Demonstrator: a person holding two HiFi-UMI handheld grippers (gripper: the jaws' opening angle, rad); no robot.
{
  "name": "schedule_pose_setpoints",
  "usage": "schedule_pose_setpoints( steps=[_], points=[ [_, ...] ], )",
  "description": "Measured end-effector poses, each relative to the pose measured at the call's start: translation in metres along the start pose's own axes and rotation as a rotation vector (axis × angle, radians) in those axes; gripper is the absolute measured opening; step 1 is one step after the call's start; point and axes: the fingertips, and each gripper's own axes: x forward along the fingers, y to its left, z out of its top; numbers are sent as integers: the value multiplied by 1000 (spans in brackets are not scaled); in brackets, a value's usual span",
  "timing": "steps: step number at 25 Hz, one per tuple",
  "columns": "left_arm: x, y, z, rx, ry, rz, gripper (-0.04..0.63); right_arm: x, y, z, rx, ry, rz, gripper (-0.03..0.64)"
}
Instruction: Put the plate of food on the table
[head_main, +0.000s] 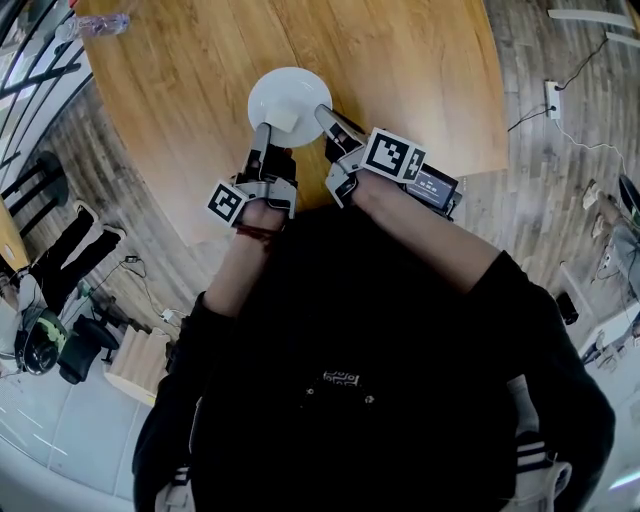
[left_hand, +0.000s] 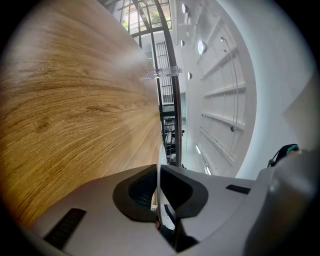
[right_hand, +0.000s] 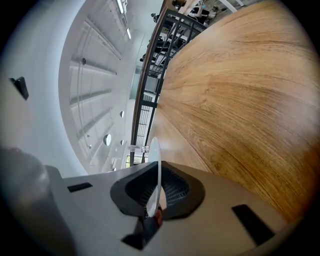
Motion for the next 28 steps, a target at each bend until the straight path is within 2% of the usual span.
schedule_pose_setpoints(
  steps=[4, 10, 18, 23, 28],
  points=[
    [3, 8, 12, 29, 17, 12, 18, 12, -7, -5, 28, 5, -1, 32],
    [6, 23, 9, 23, 41, 25, 18, 14, -22, -6, 27, 20, -18, 31],
    [4, 47, -2, 76, 112, 102, 17, 9, -51, -17, -4, 60, -80, 32],
    [9, 63, -8, 145, 183, 153, 18, 12, -78, -21, -37, 104, -154, 42],
    [6, 84, -8, 222, 239, 226, 20, 13, -87, -23, -50, 112, -183, 41]
  ],
)
